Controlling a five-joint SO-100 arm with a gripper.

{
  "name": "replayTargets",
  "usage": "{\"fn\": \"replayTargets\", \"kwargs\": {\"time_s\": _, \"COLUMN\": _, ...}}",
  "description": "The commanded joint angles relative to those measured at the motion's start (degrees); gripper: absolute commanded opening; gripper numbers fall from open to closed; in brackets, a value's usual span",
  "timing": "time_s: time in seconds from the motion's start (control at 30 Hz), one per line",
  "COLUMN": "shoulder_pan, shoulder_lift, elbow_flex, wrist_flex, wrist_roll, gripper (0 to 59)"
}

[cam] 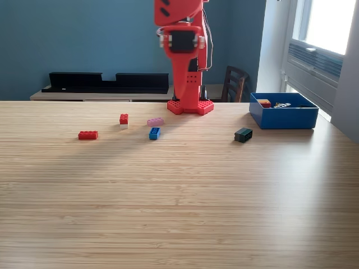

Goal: Grasp a lego block and put it in the bin.

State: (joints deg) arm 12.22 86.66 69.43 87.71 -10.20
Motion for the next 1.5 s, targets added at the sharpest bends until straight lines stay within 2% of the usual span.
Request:
{"fn": "replayTargets", "kwargs": {"time_s": 0.03, "shoulder_pan": 14.1, "shoulder_lift": 4.6, "elbow_flex": 3.0, "wrist_flex": -6.2, "wrist_roll": -8.3, "gripper": 0.2}}
{"fn": "replayTargets", "kwargs": {"time_s": 0.23, "shoulder_pan": 24.3, "shoulder_lift": 4.3, "elbow_flex": 6.7, "wrist_flex": -12.0, "wrist_roll": -16.7, "gripper": 0.3}}
{"fn": "replayTargets", "kwargs": {"time_s": 0.4, "shoulder_pan": 27.9, "shoulder_lift": 4.0, "elbow_flex": 7.4, "wrist_flex": -12.2, "wrist_roll": -17.7, "gripper": 0.1}}
{"fn": "replayTargets", "kwargs": {"time_s": 0.47, "shoulder_pan": 28.7, "shoulder_lift": 4.0, "elbow_flex": 7.4, "wrist_flex": -12.3, "wrist_roll": -13.6, "gripper": 0.1}}
{"fn": "replayTargets", "kwargs": {"time_s": 0.67, "shoulder_pan": 30.6, "shoulder_lift": 4.0, "elbow_flex": 8.4, "wrist_flex": -13.3, "wrist_roll": 6.2, "gripper": 0.7}}
{"fn": "replayTargets", "kwargs": {"time_s": 0.83, "shoulder_pan": 32.0, "shoulder_lift": 4.5, "elbow_flex": 14.4, "wrist_flex": -18.7, "wrist_roll": 8.9, "gripper": 5.9}}
{"fn": "replayTargets", "kwargs": {"time_s": 0.97, "shoulder_pan": 32.4, "shoulder_lift": 4.1, "elbow_flex": 20.7, "wrist_flex": -27.6, "wrist_roll": 10.1, "gripper": 18.7}}
{"fn": "replayTargets", "kwargs": {"time_s": 1.07, "shoulder_pan": 32.5, "shoulder_lift": 4.0, "elbow_flex": 25.6, "wrist_flex": -35.2, "wrist_roll": 12.9, "gripper": 18.5}}
{"fn": "replayTargets", "kwargs": {"time_s": 1.13, "shoulder_pan": 32.5, "shoulder_lift": 4.0, "elbow_flex": 27.3, "wrist_flex": -37.6, "wrist_roll": 16.2, "gripper": 17.2}}
{"fn": "replayTargets", "kwargs": {"time_s": 1.5, "shoulder_pan": 32.5, "shoulder_lift": 4.5, "elbow_flex": 28.3, "wrist_flex": -37.4, "wrist_roll": 35.7, "gripper": 14.8}}
